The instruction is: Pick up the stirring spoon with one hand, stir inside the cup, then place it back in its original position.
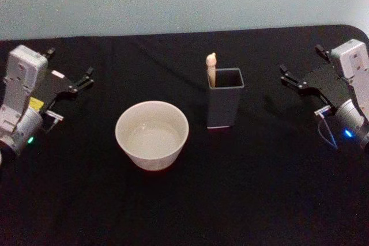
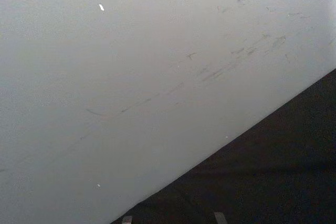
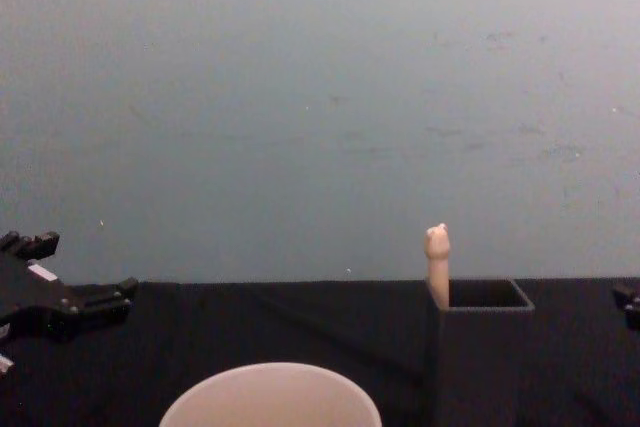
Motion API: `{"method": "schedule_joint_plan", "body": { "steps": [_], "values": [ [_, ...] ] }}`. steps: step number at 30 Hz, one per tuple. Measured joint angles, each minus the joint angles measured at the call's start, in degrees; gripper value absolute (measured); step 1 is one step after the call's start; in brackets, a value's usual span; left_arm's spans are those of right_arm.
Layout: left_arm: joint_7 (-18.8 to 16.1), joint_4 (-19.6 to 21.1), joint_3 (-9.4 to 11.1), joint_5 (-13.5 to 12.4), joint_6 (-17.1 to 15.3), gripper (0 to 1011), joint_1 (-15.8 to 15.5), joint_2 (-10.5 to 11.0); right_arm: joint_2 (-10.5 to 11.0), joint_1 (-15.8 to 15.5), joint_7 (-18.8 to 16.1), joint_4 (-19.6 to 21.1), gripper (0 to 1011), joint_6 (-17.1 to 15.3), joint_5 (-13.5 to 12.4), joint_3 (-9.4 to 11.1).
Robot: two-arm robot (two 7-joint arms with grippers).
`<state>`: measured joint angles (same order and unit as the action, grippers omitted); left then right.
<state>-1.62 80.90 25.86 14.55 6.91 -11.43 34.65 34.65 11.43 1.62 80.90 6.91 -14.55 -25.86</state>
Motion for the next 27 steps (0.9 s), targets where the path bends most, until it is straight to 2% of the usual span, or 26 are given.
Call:
{"method": "schedule_joint_plan", "body": {
  "steps": [27],
  "values": [
    [0.00,0.00,0.00,0.00,0.00,1001,0.00,0.00,0.00,0.00,0.00,0.00,1000,0.00,0.00,0.00]
  ]
}}
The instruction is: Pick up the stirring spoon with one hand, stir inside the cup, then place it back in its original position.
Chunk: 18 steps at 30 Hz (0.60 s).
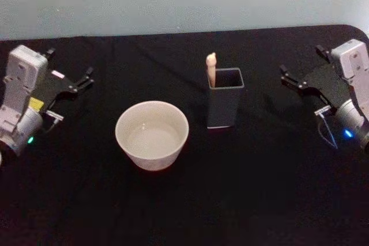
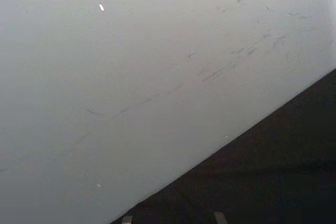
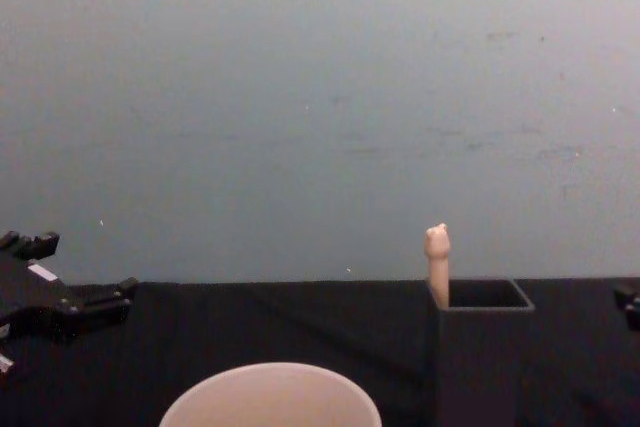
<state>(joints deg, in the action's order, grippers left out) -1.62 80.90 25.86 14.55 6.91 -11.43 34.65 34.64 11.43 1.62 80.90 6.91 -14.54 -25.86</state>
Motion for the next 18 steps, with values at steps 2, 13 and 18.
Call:
{"method": "schedule_joint_plan", "body": {
  "steps": [2,13,18],
  "values": [
    [0.00,0.00,0.00,0.00,0.00,1001,0.00,0.00,0.00,0.00,0.00,0.00,1000,0.00,0.00,0.00],
    [0.00,0.00,0.00,0.00,0.00,1001,0.00,0.00,0.00,0.00,0.00,0.00,1000,0.00,0.00,0.00],
    [0.00,0.00,0.00,0.00,0.00,1001,0.00,0.00,0.00,0.00,0.00,0.00,1000,0.00,0.00,0.00]
  ]
}}
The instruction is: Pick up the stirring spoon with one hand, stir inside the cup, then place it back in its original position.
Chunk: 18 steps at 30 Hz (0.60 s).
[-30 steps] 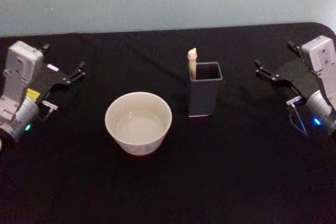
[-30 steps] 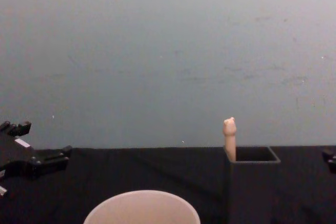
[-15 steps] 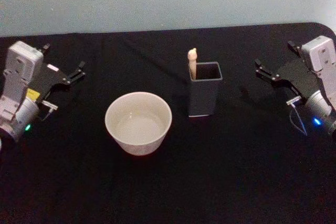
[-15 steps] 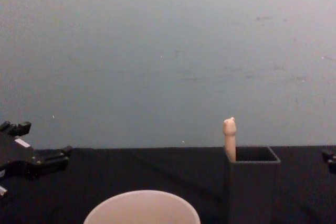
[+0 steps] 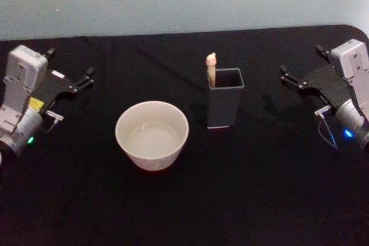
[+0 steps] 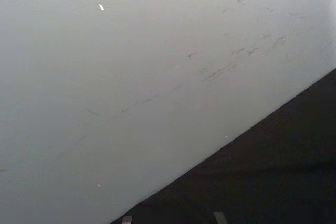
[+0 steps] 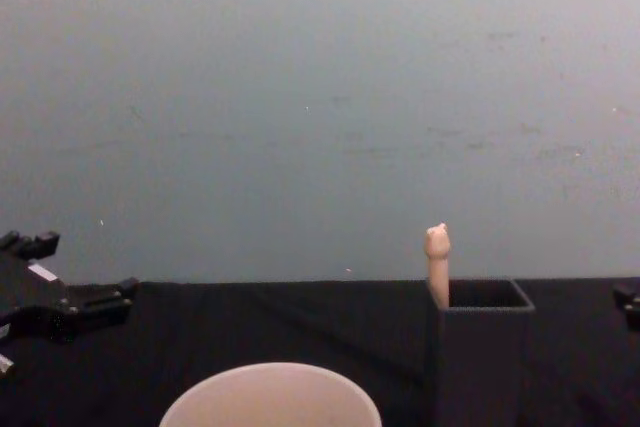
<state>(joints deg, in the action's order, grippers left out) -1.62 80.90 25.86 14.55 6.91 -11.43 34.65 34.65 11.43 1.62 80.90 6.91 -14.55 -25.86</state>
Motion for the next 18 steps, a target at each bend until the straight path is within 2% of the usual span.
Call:
{"method": "schedule_joint_plan", "body": {
  "steps": [18],
  "values": [
    [0.00,0.00,0.00,0.00,0.00,1001,0.00,0.00,0.00,0.00,0.00,0.00,1000,0.00,0.00,0.00]
  ]
}}
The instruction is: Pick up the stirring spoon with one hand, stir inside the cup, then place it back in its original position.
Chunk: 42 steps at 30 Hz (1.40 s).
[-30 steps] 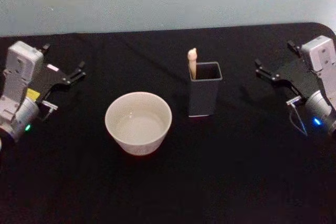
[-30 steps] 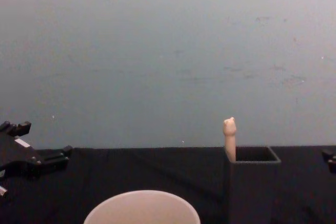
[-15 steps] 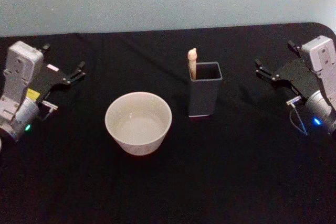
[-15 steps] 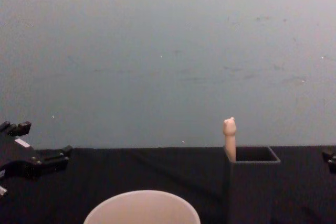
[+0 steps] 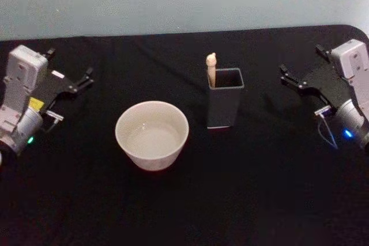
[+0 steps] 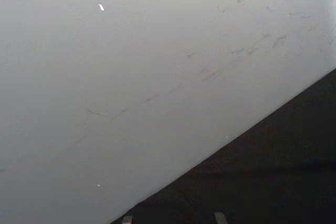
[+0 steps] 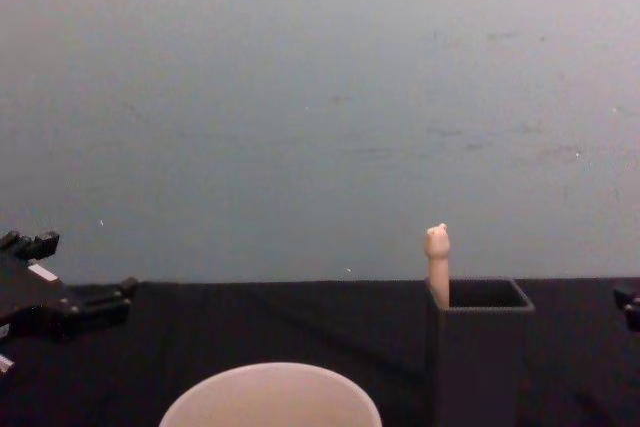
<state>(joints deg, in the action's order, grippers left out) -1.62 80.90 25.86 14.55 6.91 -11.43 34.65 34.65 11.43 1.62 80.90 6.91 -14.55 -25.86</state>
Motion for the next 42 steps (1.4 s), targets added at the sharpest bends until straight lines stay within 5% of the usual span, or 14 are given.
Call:
{"method": "schedule_joint_plan", "body": {
  "steps": [11,18,35,42],
  "values": [
    [0.00,0.00,0.00,0.00,0.00,1001,0.00,0.00,0.00,0.00,0.00,0.00,1000,0.00,0.00,0.00],
    [0.00,0.00,0.00,0.00,0.00,1001,0.00,0.00,0.19,-1.19,-1.27,1.99,1000,0.05,-0.91,1.74],
    [0.00,0.00,0.00,0.00,0.00,1001,0.00,0.00,3.42,-6.34,-15.77,16.19,1000,-7.36,-15.25,7.11],
    [0.00,0.00,0.00,0.00,0.00,1001,0.00,0.00,3.47,-6.48,-19.72,18.72,1000,-11.71,-17.27,6.56]
  ]
}}
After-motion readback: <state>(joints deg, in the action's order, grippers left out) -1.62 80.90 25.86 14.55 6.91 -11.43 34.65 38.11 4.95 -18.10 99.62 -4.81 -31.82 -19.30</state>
